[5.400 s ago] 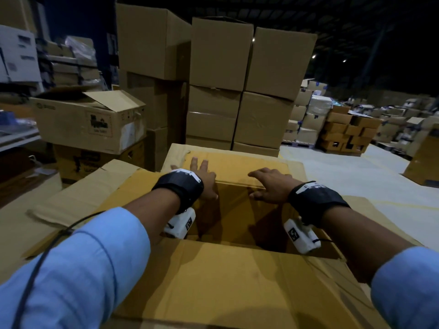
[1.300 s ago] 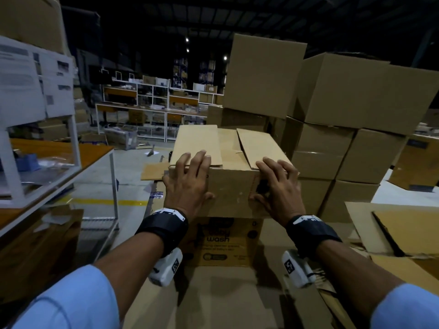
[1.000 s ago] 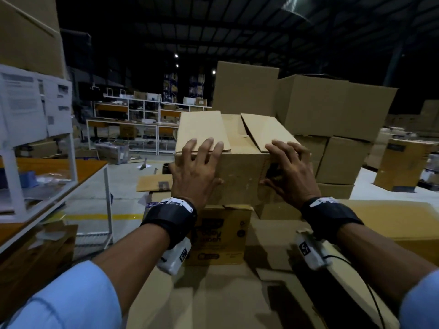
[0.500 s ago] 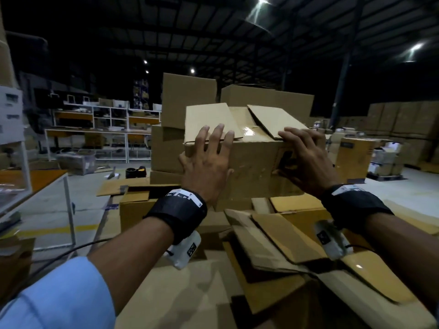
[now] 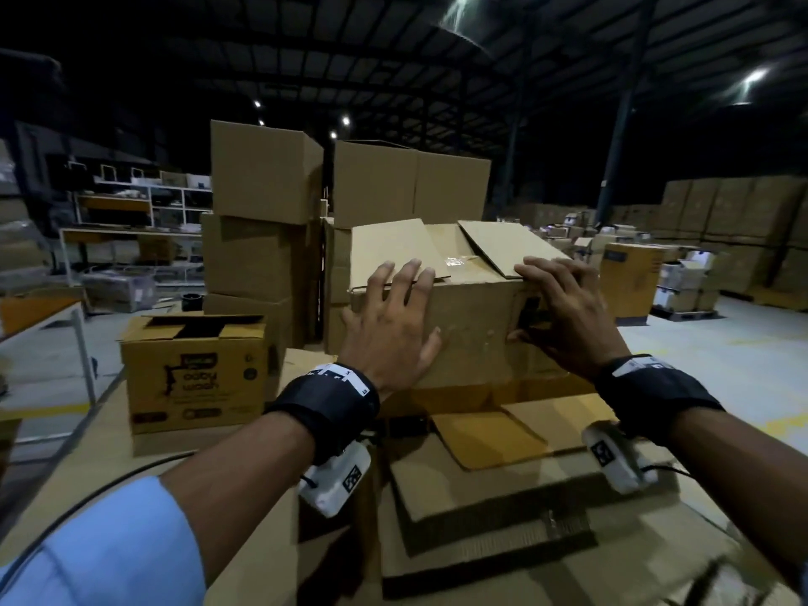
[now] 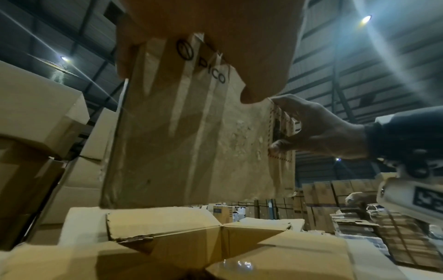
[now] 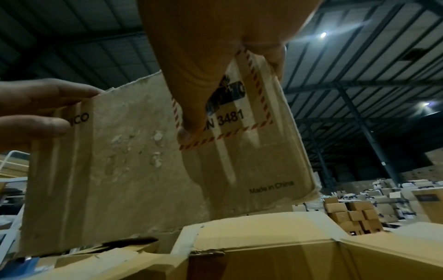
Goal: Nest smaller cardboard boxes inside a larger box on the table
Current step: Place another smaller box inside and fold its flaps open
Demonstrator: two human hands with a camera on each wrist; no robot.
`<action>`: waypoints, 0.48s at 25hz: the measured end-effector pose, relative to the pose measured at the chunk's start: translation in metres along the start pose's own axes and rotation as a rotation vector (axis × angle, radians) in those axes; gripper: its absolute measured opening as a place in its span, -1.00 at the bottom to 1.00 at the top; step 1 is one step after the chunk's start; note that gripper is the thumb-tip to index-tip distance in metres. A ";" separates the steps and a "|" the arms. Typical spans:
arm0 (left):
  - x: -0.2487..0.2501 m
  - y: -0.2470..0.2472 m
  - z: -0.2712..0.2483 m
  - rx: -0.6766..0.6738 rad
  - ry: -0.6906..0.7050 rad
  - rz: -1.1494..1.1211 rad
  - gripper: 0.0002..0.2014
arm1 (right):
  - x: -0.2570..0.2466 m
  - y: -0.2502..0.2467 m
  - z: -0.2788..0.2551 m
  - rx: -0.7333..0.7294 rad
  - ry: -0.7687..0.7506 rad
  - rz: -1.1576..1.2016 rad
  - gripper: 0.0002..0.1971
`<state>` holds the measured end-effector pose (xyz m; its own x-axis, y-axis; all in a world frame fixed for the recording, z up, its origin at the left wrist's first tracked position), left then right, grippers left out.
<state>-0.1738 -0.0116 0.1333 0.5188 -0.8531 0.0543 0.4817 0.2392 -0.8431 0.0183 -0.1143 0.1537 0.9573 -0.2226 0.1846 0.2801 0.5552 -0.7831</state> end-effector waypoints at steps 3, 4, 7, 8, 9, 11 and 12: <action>0.024 0.020 0.015 -0.057 0.040 -0.040 -0.26 | 0.031 0.014 -0.012 -0.025 0.013 -0.001 0.03; 0.027 0.026 0.018 -0.067 0.044 -0.066 -0.26 | 0.039 0.020 -0.014 -0.042 0.008 -0.004 0.03; 0.034 0.054 0.030 -0.105 0.053 -0.112 -0.25 | 0.063 0.045 -0.017 -0.095 0.006 0.021 0.02; 0.037 0.067 0.035 -0.123 0.060 -0.118 -0.24 | 0.071 0.055 -0.019 -0.113 0.005 0.026 0.02; 0.040 0.077 0.038 -0.138 0.069 -0.121 -0.22 | 0.077 0.062 -0.021 -0.129 0.000 0.027 0.02; 0.047 0.091 0.046 -0.154 0.084 -0.127 -0.17 | 0.089 0.076 -0.024 -0.149 0.009 0.048 0.02; 0.049 0.095 0.051 -0.155 0.085 -0.135 -0.16 | 0.095 0.082 -0.026 -0.152 0.015 0.070 0.01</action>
<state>-0.0661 -0.0073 0.0828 0.3925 -0.9101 0.1330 0.4254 0.0514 -0.9036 0.1299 -0.1108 0.0915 0.9726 -0.2002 0.1185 0.1976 0.4422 -0.8749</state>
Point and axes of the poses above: each hand's wrist, its own z-axis towards the middle knuckle, its own y-axis out of the palm, x = y × z, the point moved 10 cm from there along z, towards the middle knuckle, and after that the axes turned 15 degrees about -x, right-handed, at the moved point
